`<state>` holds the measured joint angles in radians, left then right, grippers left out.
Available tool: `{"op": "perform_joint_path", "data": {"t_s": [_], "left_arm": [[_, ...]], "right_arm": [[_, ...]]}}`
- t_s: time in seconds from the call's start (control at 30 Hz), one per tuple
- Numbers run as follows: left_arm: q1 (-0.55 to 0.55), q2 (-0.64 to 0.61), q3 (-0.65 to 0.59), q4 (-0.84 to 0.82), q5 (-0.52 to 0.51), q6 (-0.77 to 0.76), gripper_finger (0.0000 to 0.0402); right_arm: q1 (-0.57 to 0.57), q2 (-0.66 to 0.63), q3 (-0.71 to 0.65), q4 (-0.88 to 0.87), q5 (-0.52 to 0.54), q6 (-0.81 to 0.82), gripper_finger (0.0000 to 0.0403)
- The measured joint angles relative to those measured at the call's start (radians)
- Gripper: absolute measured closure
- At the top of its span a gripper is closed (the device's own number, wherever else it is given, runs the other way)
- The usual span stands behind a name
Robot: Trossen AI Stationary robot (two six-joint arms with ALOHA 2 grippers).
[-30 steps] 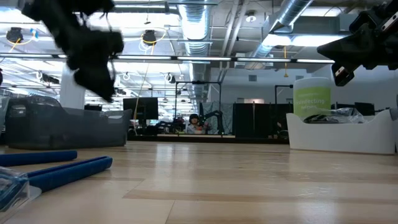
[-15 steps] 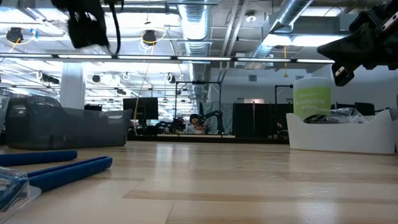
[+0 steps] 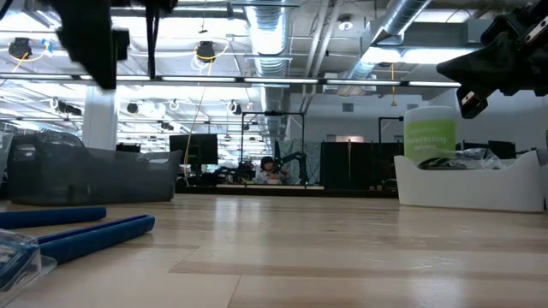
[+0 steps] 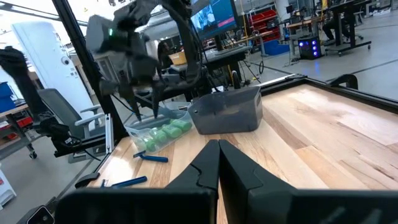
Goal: Pick & Place Travel size toiletries
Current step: Put the blue razor into the left black bin
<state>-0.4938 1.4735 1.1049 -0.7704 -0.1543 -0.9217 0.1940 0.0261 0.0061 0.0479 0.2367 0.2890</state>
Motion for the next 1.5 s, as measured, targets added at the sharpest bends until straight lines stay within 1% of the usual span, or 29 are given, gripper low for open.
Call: {"op": "perform_joint_path", "data": {"t_s": [0.17,0.37,0.63,1.0,1.33,1.5], "left_arm": [[0.001,0.123,0.010,0.002,0.006,-0.068,0.0237],[0.011,0.210,0.010,0.005,0.020,-0.159,0.0226],[0.014,0.260,0.010,0.023,0.095,-0.181,0.0206],[0.018,0.335,0.010,0.037,0.102,-0.186,0.0206],[0.023,0.350,0.010,0.043,0.075,-0.185,0.0206],[0.025,0.399,0.012,0.051,0.116,-0.183,0.0206]], "right_arm": [[0.000,0.000,0.000,0.000,0.000,0.000,0.0403],[0.000,0.000,0.000,0.000,0.000,0.000,0.0403],[-0.001,0.000,0.000,0.000,0.000,0.000,0.0403],[-0.001,0.000,0.000,0.000,0.000,0.000,0.0403],[0.000,0.000,0.000,0.000,0.000,0.000,0.0403],[0.000,0.000,0.000,0.000,0.000,0.000,0.0403]]}}
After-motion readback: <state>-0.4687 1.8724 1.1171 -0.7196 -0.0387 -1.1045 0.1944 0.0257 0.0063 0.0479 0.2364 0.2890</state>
